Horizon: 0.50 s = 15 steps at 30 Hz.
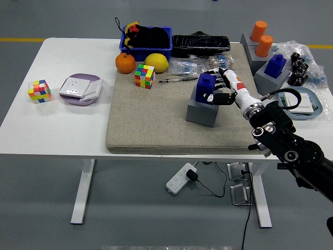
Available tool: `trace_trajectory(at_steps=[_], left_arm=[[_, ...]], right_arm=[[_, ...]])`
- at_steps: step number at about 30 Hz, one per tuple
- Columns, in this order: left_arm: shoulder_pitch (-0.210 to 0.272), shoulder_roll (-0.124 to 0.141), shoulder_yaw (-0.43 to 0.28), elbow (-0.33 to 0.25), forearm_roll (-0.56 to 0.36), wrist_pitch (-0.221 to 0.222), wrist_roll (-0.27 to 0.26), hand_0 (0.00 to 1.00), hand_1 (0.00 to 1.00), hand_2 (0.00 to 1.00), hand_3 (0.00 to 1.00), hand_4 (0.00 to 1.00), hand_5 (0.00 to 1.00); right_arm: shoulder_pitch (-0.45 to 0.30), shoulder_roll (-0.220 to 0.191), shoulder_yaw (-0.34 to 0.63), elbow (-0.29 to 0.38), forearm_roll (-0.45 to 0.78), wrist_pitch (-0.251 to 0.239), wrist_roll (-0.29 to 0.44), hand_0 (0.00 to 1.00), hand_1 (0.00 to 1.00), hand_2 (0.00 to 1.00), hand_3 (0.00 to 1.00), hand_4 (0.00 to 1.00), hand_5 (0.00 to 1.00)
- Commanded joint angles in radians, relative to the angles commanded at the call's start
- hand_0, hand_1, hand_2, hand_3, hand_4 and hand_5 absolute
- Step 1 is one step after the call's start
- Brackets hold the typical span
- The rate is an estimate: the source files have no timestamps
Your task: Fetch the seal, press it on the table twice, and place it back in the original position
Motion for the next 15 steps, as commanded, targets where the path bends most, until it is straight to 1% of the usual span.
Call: trace_trajectory(at_steps=[15], left_arm=[[-0.002, -0.001, 0.0, 0.0, 0.002, 0.0, 0.0, 0.831, 0.795, 0.758, 0.814, 0.742, 0.329]], right_arm=[[0.008, -0.01, -0.016, -0.004, -0.004, 0.005, -0.005, 0.6, 0.424, 0.42, 0.457, 0.656, 0.002]])
